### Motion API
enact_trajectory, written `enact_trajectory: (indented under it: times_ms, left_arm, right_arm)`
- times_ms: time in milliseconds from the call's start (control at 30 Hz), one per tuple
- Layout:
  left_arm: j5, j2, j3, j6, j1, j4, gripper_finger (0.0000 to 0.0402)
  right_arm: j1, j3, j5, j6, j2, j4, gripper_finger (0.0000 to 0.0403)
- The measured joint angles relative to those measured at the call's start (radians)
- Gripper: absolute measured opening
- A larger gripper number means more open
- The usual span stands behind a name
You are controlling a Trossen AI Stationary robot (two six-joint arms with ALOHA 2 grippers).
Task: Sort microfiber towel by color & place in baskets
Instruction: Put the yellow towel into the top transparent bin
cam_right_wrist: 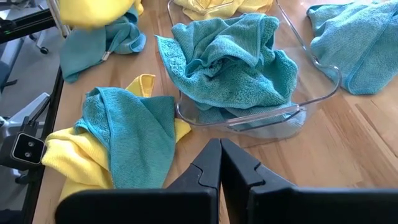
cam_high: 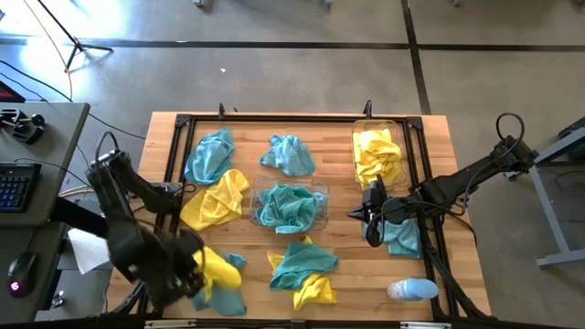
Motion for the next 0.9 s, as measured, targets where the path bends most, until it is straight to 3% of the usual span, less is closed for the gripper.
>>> enact_trajectory:
  times_ms: [100, 200, 367, 500, 667, 900]
  left_arm:
    - [-0.108, -0.044, 0.022, 0.011, 0.011, -0.089, 0.0000]
    - [-0.254, -0.092, 0.026, 0.133, 0.055, -0.079, 0.0000]
    - [-0.372, -0.170, 0.030, 0.373, 0.227, -0.080, 0.0000]
    - [-0.362, -0.224, 0.030, 0.639, 0.412, -0.054, 0.0000]
    - [-0.309, -0.271, 0.044, 1.034, 0.632, 0.092, 0.0000]
    - [-0.138, -0.261, 0.136, 1.479, 0.906, 0.296, 0.0000]
  right_arm:
    - [-0.003, 0.000, 0.014, 0.000, 0.000, 0.002, 0.0000]
    - [-0.005, 0.000, 0.074, -0.002, 0.001, 0.036, 0.0002]
    - [-0.071, 0.007, 0.069, -0.078, 0.032, 0.217, 0.0025]
    - [-0.163, 0.082, 0.014, -0.175, 0.090, 0.295, 0.0064]
    - [-0.266, 0.260, -0.017, -0.316, 0.211, 0.295, 0.0117]
    - [-0.366, 0.563, -0.027, -0.538, 0.436, 0.290, 0.0180]
